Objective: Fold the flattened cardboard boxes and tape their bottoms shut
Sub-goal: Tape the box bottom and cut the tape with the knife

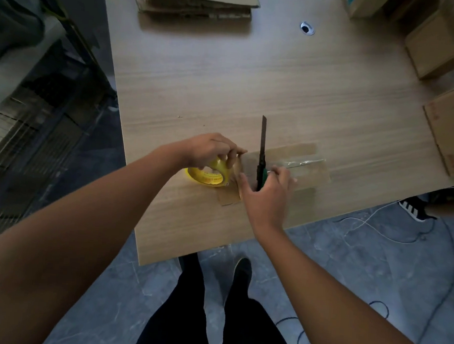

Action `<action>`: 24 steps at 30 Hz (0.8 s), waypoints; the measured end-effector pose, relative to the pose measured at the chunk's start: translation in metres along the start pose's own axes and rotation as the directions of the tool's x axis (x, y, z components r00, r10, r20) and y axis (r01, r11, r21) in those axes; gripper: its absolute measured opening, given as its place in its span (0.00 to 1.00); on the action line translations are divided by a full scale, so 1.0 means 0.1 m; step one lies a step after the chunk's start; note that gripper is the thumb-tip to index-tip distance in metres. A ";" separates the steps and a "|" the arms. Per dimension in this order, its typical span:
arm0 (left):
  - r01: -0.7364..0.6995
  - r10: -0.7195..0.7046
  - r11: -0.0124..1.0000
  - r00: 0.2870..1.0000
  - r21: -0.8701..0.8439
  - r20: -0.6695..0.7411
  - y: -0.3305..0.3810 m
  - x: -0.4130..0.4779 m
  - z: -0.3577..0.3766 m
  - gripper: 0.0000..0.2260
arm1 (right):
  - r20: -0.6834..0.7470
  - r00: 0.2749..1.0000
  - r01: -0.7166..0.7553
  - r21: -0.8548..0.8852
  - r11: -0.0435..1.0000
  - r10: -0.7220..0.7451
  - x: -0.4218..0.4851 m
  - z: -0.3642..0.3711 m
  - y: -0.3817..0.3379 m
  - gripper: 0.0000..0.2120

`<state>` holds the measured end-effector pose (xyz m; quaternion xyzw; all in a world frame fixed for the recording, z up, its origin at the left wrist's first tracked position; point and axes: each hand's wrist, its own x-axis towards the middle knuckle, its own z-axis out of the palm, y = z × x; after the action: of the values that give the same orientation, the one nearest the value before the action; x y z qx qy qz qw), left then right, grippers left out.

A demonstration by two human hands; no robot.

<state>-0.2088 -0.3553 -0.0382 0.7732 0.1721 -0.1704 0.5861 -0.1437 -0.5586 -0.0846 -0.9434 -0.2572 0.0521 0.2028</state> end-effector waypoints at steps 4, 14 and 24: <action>-0.036 0.031 0.995 0.998 -0.091 -0.056 -0.04 -0.11 0.20 0.11 | 0.023 0.992 0.129 -0.082 0.988 -0.128 0.00 -0.15 0.12 0.28; -0.029 -0.003 0.993 0.963 -0.115 -0.271 -0.24 -0.32 1.22 0.14 | 0.266 0.798 0.580 -0.094 0.809 -0.541 0.17 -0.41 0.77 0.27; 0.105 -0.077 0.994 0.827 0.018 -0.557 0.44 -0.69 2.10 0.15 | 0.258 0.857 0.375 0.282 0.883 -0.446 0.06 -1.09 1.02 0.33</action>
<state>-0.2624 -0.5734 -0.0217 0.7939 0.3673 0.0294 0.4837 -0.0690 -0.6741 -0.0270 -0.8169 -0.4750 0.1856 0.2693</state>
